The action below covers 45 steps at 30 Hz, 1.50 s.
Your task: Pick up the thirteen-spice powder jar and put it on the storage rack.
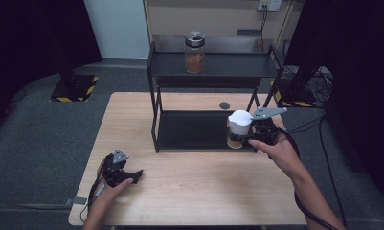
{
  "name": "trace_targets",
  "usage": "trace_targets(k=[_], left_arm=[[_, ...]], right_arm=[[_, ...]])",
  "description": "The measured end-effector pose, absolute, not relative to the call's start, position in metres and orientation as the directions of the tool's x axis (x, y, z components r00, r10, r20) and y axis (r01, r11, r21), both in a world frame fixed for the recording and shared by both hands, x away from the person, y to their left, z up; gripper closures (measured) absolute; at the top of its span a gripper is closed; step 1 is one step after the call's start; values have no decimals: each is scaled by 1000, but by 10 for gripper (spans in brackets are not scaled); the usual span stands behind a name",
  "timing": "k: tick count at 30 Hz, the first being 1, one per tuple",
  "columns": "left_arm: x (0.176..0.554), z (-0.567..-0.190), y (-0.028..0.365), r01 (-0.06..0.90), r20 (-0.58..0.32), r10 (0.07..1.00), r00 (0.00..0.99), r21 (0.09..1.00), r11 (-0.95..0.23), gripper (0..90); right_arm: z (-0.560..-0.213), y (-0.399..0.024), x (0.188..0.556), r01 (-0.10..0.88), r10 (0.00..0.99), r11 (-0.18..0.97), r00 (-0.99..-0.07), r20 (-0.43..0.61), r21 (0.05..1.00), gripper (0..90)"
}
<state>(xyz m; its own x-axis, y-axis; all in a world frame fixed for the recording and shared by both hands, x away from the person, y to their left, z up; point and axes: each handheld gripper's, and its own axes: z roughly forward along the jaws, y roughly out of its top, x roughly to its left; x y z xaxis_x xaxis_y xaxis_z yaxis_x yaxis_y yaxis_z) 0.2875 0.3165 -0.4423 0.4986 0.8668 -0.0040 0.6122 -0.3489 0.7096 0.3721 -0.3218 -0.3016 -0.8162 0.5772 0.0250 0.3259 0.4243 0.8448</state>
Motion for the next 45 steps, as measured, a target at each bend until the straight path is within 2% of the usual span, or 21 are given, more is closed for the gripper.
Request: trace_targets(k=[16,45], left_arm=[[287,-442,316,612,-4,867,499,709,-349,0],[287,-442,316,612,-4,867,499,709,-349,0]], right_arm=[[-268,-324,368,302,584,424,-811,-4,854,314],[-172,-327,374,266,558,433,-829,-24,861,314]])
